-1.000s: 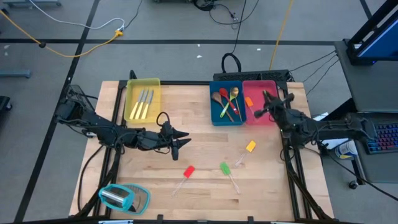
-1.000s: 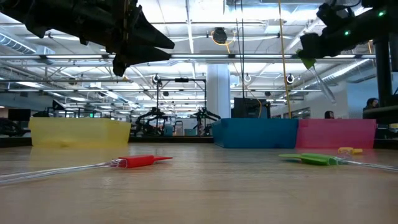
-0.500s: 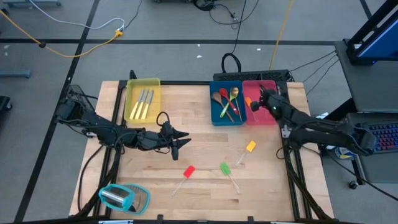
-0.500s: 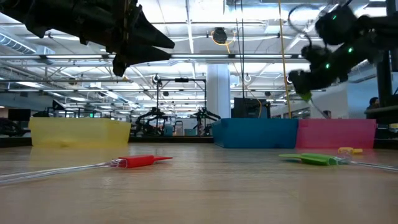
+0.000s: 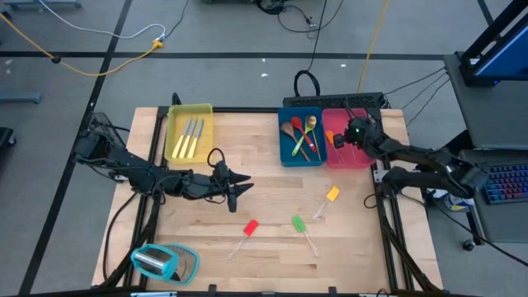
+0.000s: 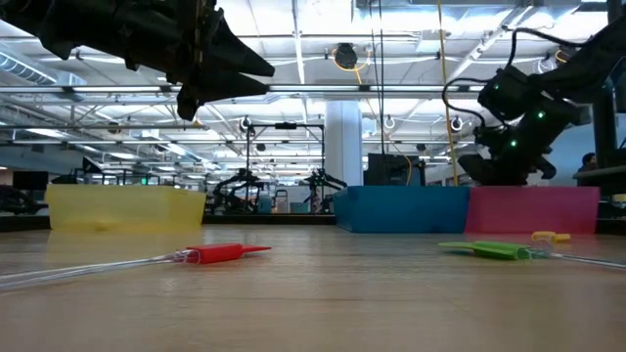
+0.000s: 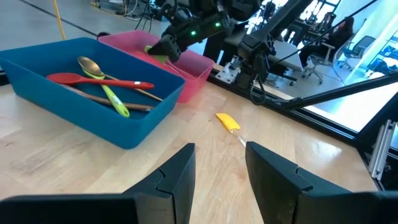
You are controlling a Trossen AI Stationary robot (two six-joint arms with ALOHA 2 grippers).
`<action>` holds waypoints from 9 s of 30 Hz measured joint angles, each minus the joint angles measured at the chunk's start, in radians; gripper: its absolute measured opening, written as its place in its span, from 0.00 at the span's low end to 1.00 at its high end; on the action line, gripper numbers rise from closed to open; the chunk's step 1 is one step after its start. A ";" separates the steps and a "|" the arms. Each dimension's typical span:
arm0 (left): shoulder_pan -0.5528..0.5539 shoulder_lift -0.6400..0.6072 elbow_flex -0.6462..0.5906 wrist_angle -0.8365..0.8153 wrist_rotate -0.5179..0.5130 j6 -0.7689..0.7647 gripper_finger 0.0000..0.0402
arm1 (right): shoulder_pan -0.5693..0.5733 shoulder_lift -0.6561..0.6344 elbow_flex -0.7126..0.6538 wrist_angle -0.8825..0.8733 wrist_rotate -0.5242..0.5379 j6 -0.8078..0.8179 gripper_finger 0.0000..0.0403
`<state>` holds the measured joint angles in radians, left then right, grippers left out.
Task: Pick & Place Kitchen Items
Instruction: Put the green spatula into the pink bin, then put the red spatula into the pink bin
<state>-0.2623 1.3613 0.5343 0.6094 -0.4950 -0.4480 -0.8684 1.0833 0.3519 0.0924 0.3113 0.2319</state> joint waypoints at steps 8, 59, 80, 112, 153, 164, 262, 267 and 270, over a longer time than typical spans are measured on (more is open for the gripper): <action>0.000 0.000 0.000 0.000 -0.002 0.000 0.36 | -0.021 0.041 0.000 0.037 0.001 -0.014 0.11; 0.000 0.000 0.000 0.000 -0.002 -0.002 0.36 | 0.013 0.041 -0.074 0.148 0.002 0.006 0.30; 0.000 0.000 0.000 0.000 -0.002 -0.002 0.36 | 0.043 0.032 -0.074 0.254 -0.115 -0.099 0.46; 0.071 -0.001 0.001 0.064 -0.047 -0.063 0.36 | 1.001 -0.202 -0.074 0.419 -0.230 0.053 0.47; -0.160 0.485 0.719 -0.983 0.236 -0.288 0.57 | 1.086 -0.034 -0.072 0.503 -0.177 -0.141 0.45; -0.174 0.523 0.708 -1.134 0.233 -0.449 0.62 | 1.086 -0.034 -0.072 0.510 -0.176 -0.197 0.45; -0.191 0.628 0.707 -0.992 0.158 -0.413 0.03 | 1.085 -0.034 -0.073 0.683 -0.016 -0.168 0.42; -0.190 0.628 0.708 -0.953 0.149 -0.357 0.02 | 1.085 -0.022 -0.073 0.665 -0.110 -0.150 0.41; -0.185 0.626 0.708 -0.911 0.131 -0.324 0.02 | 1.085 -0.002 -0.073 0.683 -0.133 -0.147 0.41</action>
<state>-0.4471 1.9870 1.2419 -0.3016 -0.3640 -0.7723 0.2169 1.0813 0.2787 0.7755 0.1787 0.0849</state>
